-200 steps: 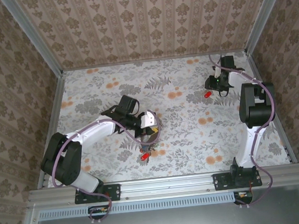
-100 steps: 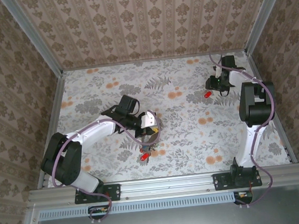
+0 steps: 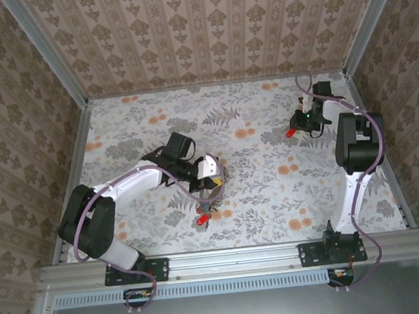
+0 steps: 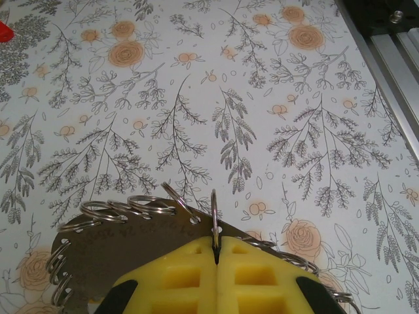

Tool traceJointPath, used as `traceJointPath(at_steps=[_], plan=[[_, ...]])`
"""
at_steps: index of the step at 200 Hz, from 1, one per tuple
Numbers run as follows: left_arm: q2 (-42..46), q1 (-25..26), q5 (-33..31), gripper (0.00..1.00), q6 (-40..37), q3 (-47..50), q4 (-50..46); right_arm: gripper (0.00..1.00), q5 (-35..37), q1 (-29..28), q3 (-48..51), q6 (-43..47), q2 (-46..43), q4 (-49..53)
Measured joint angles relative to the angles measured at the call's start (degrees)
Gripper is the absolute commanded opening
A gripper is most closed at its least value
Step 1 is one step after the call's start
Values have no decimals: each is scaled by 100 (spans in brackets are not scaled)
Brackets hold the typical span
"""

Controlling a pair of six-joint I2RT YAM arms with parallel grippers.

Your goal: Put the keys on the keyring

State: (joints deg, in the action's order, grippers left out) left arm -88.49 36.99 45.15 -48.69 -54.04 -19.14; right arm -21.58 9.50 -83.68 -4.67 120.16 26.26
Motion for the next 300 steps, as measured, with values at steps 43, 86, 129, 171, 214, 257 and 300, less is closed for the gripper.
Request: traceJointPath(at_steps=[43, 86, 129, 171, 214, 257, 300], plan=[[-4, 0, 13, 0, -13, 0, -22, 2, -363, 0, -52, 98, 2, -52], [-4, -44, 85, 0, -13, -4, -66, 0, -463, -68, 372, 173, -380, -354], [57, -260, 254, 0, 28, -37, -96, 0, -385, -503, 1331, 105, -1803, -905], [365, -400, 308, 0, -4, -50, -221, 0, -184, -1751, 1974, 203, -3399, -1318], [640, -520, 286, 0, 173, -20, 83, 0, -212, -2771, 2396, 586, -4205, -1152], [640, -625, 264, 0, 813, -22, 428, 0, 184, -3845, 2568, 896, -4448, -850], [363, -621, 291, 0, 1628, -70, 710, 0, 271, -4336, 2944, 874, -4557, -852]])
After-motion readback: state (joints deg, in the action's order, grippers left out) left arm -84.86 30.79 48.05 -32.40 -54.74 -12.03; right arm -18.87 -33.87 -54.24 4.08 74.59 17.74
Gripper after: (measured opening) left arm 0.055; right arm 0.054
